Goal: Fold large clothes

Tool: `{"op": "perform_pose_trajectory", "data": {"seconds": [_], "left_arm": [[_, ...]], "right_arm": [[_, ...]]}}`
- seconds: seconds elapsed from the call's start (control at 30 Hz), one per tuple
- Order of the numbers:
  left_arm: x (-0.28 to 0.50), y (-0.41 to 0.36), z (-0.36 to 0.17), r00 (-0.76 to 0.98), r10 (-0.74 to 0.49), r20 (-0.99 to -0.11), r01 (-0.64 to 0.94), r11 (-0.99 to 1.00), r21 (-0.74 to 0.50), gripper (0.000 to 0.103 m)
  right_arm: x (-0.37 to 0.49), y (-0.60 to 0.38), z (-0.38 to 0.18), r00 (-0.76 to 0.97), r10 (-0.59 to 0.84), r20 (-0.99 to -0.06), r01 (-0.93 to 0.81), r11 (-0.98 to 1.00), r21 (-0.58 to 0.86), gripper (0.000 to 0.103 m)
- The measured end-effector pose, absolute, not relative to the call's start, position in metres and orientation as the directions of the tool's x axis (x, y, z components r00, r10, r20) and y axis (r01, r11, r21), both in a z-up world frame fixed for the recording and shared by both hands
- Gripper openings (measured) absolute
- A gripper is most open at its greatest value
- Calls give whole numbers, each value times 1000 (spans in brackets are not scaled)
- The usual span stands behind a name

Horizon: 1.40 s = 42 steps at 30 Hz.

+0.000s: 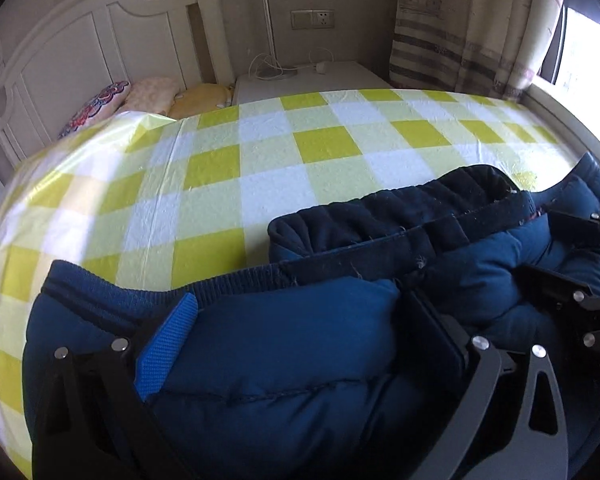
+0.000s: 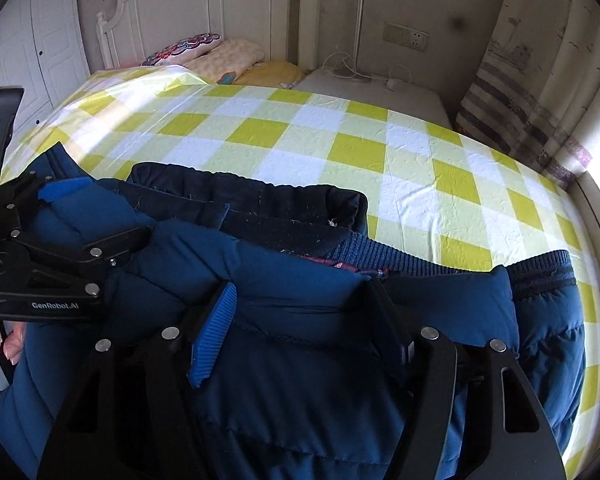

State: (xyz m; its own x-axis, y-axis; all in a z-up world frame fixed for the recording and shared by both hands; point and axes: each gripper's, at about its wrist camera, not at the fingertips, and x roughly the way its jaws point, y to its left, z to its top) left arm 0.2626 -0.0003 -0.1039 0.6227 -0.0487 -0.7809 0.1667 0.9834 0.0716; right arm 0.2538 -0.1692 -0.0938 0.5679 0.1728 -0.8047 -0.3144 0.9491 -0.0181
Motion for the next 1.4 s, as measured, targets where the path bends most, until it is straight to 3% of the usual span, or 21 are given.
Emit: {"op": "perform_pose_trajectory", "data": {"seconds": [0.47, 0.63, 0.73, 0.77, 0.83, 0.87, 1.1, 1.17, 1.23, 1.3, 1.4], "left_arm": [[266, 6, -108, 611, -94, -786, 172, 985, 16, 101], [267, 7, -109, 607, -105, -788, 173, 985, 2, 101], [267, 7, -109, 608, -107, -787, 172, 985, -1, 101], [267, 7, -108, 610, -111, -784, 171, 985, -7, 101], [266, 9, -106, 613, -118, -781, 169, 986, -16, 101], [266, 11, -105, 611, -126, -781, 169, 985, -27, 101], [239, 66, -61, 700, -76, -710, 8, 995, -98, 101], [236, 87, -66, 687, -19, -726, -54, 996, -77, 101], [244, 106, -94, 603, 23, -798, -120, 991, -62, 100], [250, 120, -105, 564, -47, -825, -145, 977, -155, 101], [252, 120, -104, 564, -34, -825, -158, 976, -148, 101]], "right_arm": [[253, -177, -86, 561, 164, -811, -298, 954, -14, 70], [247, -237, -59, 648, 55, -760, -125, 991, -35, 71], [254, -284, -80, 598, -14, -802, -26, 999, -37, 78], [256, -295, -92, 575, 7, -818, -21, 1000, -6, 87], [260, -320, -110, 539, 139, -831, 21, 984, 178, 88], [260, -323, -112, 539, 153, -828, 24, 980, 197, 88], [256, -319, -112, 553, 114, -825, 16, 989, 148, 88], [255, -318, -111, 556, 107, -824, 16, 990, 139, 88], [254, -317, -111, 557, 108, -824, 18, 990, 142, 89], [254, -316, -112, 558, 108, -823, 19, 990, 143, 90], [256, -316, -108, 549, 103, -830, 20, 991, 136, 91]]}}
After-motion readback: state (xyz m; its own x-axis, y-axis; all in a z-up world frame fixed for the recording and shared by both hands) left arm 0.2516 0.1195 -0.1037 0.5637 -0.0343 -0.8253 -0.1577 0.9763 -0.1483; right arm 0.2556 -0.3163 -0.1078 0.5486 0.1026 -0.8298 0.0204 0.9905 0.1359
